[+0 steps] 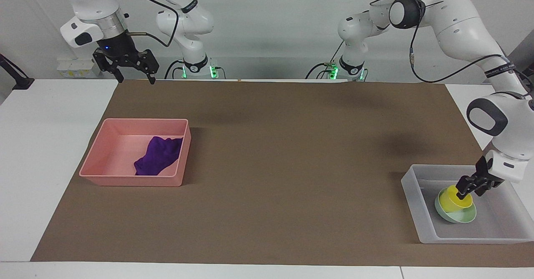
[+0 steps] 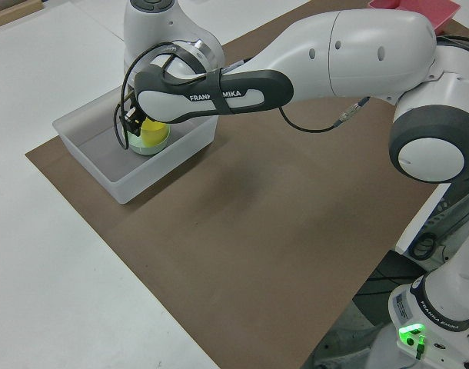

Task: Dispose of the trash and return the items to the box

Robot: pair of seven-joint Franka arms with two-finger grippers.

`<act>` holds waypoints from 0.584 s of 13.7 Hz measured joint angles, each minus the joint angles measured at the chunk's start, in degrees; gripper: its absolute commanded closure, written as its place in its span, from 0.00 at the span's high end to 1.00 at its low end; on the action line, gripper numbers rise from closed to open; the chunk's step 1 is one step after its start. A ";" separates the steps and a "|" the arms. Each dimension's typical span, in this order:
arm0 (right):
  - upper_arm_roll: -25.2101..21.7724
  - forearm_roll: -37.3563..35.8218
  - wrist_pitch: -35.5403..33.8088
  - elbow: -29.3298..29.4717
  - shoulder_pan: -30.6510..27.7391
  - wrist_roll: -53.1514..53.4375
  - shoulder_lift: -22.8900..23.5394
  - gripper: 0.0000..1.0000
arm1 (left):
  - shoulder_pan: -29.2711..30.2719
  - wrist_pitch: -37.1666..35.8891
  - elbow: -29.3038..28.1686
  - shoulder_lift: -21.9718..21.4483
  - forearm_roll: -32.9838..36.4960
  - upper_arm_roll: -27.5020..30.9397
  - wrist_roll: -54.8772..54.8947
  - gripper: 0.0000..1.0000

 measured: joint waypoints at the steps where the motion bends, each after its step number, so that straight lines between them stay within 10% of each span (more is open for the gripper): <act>1: 0.00 0.00 0.00 0.00 0.00 0.00 0.00 1.00 | -0.70 -0.12 -0.52 -1.90 0.00 -0.12 2.40 1.00; 8: 0.00 0.00 0.00 -0.01 0.00 0.00 0.00 1.00 | -8.70 -6.87 -16.08 -22.36 0.00 -0.38 4.67 1.00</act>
